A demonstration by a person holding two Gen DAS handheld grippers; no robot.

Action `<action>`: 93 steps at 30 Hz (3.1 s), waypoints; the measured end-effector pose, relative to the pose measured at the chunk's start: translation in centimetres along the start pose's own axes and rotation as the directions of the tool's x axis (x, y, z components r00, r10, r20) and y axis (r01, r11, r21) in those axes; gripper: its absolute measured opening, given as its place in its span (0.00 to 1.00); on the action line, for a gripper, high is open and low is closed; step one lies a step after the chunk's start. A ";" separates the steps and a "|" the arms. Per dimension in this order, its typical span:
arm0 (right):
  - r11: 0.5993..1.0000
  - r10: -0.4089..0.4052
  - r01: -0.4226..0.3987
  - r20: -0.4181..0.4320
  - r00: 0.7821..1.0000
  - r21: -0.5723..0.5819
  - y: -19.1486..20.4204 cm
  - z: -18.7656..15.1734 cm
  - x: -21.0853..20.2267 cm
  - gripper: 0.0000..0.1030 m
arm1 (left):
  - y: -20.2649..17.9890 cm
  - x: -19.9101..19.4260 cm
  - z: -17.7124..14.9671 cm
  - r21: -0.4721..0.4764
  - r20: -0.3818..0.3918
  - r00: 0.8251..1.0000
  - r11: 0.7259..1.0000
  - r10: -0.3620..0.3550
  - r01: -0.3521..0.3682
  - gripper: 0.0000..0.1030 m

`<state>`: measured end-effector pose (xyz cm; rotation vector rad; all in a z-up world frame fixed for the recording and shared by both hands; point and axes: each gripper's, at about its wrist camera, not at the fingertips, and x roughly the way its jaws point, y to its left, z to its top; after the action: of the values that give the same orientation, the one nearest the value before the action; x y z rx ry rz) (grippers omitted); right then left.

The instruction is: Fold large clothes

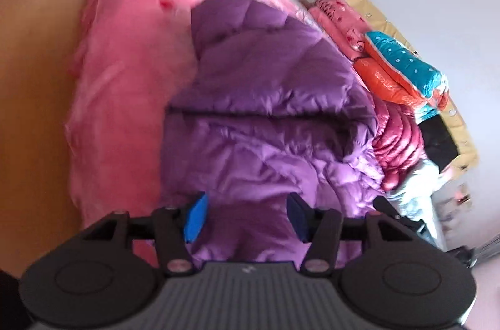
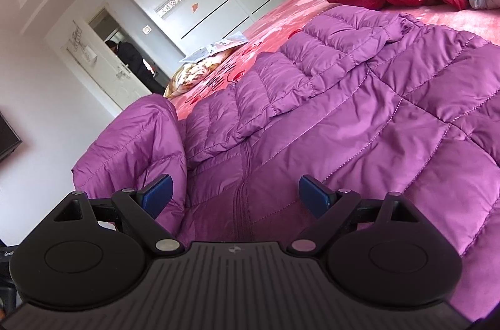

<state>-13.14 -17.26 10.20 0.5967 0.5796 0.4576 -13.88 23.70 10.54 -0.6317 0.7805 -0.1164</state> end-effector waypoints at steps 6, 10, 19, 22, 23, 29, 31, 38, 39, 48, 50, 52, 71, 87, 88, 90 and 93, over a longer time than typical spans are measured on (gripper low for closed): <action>1.000 0.007 -0.007 -0.023 1.000 0.010 -0.1 0.2 0.8 1.00 | -0.5 -0.9 0.5 0.093 0.059 0.997 0.994 0.047 -0.052 0.81; 1.000 0.009 -0.009 -0.027 1.000 0.008 -0.1 0.2 0.9 1.00 | 1.7 0.4 0.2 0.006 -0.013 0.996 0.996 0.088 -0.088 0.86; 0.998 0.048 -0.047 -0.041 0.998 0.033 -0.5 0.3 0.9 1.00 | 0.6 0.7 -0.4 -0.051 -0.088 0.996 0.998 0.020 -0.025 0.39; 0.998 0.053 -0.051 -0.042 0.998 0.035 -0.5 0.4 0.7 1.00 | -1.2 0.3 -0.3 -0.005 -0.090 0.996 1.000 0.020 -0.020 0.24; 0.998 0.054 -0.053 -0.040 0.998 0.037 -0.4 0.4 0.7 1.00 | -1.8 0.1 -0.1 0.000 -0.087 0.996 1.000 0.013 -0.013 0.20; 0.995 0.071 -0.069 -0.028 0.997 0.074 -0.8 0.6 0.3 1.00 | -4.2 -0.8 1.1 -0.052 -0.065 0.991 0.992 -0.118 0.115 0.10; 0.992 0.086 -0.084 -0.020 0.996 0.096 -1.1 0.7 0.0 1.00 | -5.2 -1.0 1.5 -0.064 -0.049 0.985 0.985 -0.163 0.159 0.09; 0.964 0.115 -0.123 0.050 0.992 0.236 -3.8 1.6 -1.6 1.00 | -8.3 1.4 0.5 -0.151 0.018 0.925 0.914 -0.378 0.377 0.10; 0.956 0.112 -0.127 0.071 0.991 0.265 -4.5 1.8 -2.1 1.00 | -8.9 2.4 0.1 -0.162 0.011 0.912 0.900 -0.410 0.406 0.10; 0.886 -0.036 -0.078 0.236 0.971 0.458 -10.8 2.6 -6.9 1.00 | -14.4 12.6 -5.3 -0.112 -0.181 0.880 0.899 -0.438 0.424 0.19; 0.890 -0.053 -0.060 0.232 0.971 0.452 -11.1 2.6 -7.1 1.00 | -14.8 13.8 -6.0 -0.080 -0.236 0.886 0.916 -0.400 0.392 0.28; 0.895 -0.048 -0.057 0.222 0.974 0.442 -11.2 2.8 -7.1 1.00 | -15.3 14.2 -6.5 -0.048 -0.273 0.884 0.923 -0.381 0.383 0.40; 0.948 -0.093 0.074 0.046 0.995 0.310 -8.7 2.8 -4.5 1.00 | -10.4 4.2 -1.1 0.270 -0.215 0.913 0.878 -0.346 0.396 0.88; 0.962 -0.269 0.270 -0.056 0.962 0.026 -3.5 3.4 0.0 0.40 | -6.8 10.0 3.4 0.450 -0.056 0.974 0.865 -0.218 0.220 0.88; 0.955 -0.297 0.296 -0.043 0.954 -0.019 -2.7 3.7 0.2 0.37 | -6.8 10.1 3.7 0.459 -0.052 0.972 0.860 -0.227 0.225 0.88; 0.923 -0.361 0.358 0.005 0.932 -0.139 -0.6 4.4 0.7 0.25 | -6.7 10.3 4.1 0.473 -0.049 0.967 0.847 -0.249 0.242 0.88; 0.802 -0.451 0.475 0.155 0.879 -0.362 3.3 5.9 1.4 0.19 | -6.4 10.6 4.8 0.478 -0.065 0.955 0.831 -0.290 0.285 0.88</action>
<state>-9.20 -16.34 15.79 0.0697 0.5345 0.0785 -2.21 17.39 10.21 -0.2645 0.6066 -0.5706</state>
